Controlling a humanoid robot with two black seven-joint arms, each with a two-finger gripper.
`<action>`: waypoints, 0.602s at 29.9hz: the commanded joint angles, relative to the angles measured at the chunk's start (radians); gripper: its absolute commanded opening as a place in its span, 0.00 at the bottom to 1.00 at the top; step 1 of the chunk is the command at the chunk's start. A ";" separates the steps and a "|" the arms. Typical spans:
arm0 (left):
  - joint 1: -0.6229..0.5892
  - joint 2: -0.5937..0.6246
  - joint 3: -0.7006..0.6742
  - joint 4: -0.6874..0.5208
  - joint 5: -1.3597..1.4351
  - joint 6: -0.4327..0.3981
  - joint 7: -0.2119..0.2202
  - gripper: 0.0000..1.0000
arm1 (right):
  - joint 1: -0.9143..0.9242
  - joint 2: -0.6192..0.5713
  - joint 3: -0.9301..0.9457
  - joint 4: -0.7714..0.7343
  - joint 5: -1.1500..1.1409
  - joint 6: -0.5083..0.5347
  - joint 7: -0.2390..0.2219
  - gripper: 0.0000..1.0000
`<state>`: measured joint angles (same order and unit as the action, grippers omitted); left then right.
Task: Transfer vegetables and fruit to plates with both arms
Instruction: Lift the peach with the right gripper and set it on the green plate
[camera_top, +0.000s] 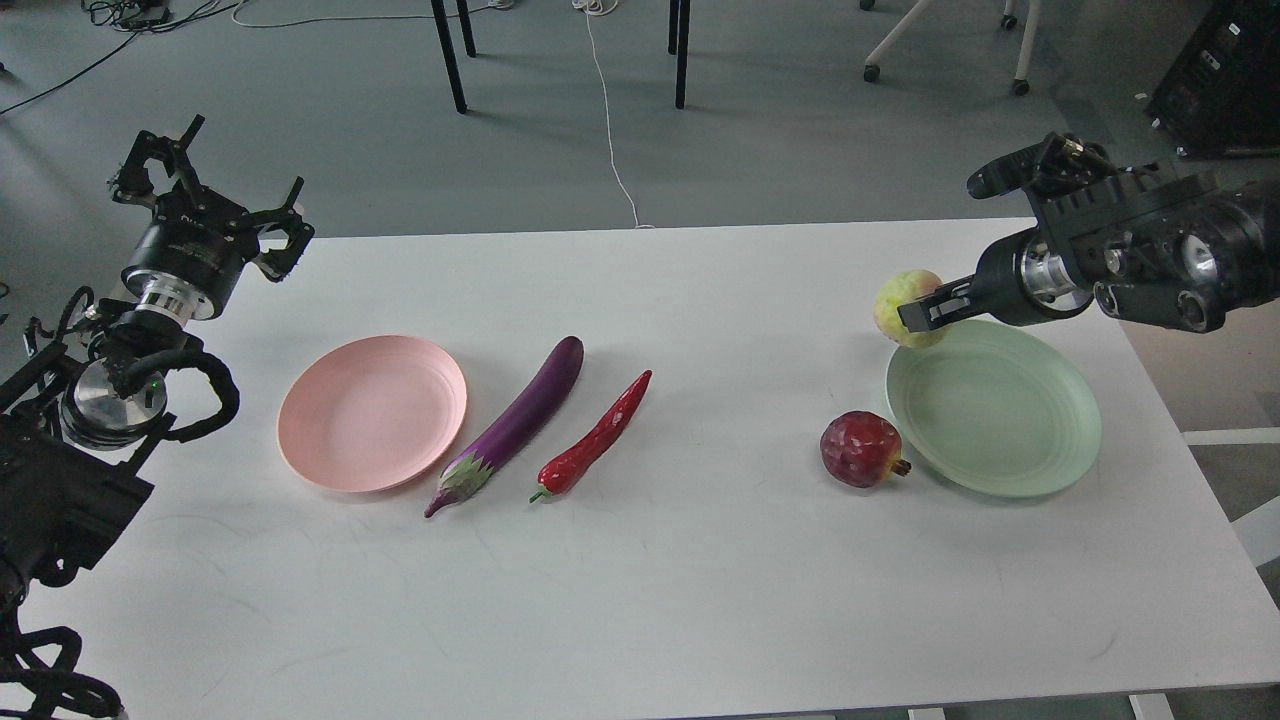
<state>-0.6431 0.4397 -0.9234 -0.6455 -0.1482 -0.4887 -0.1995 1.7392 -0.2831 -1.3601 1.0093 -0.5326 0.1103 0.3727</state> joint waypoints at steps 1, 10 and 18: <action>0.000 -0.003 0.000 0.000 -0.001 0.000 0.000 0.98 | -0.033 -0.067 0.000 0.002 -0.012 0.000 0.000 0.38; 0.000 -0.003 0.003 0.000 0.001 0.000 0.000 0.98 | -0.132 -0.102 0.015 -0.002 -0.009 -0.020 0.002 0.67; 0.000 -0.001 0.003 0.000 0.001 0.000 0.000 0.98 | -0.132 -0.102 0.021 -0.002 -0.012 -0.018 0.008 0.85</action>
<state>-0.6430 0.4385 -0.9203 -0.6458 -0.1473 -0.4887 -0.1995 1.6077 -0.3849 -1.3387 1.0076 -0.5399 0.0904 0.3790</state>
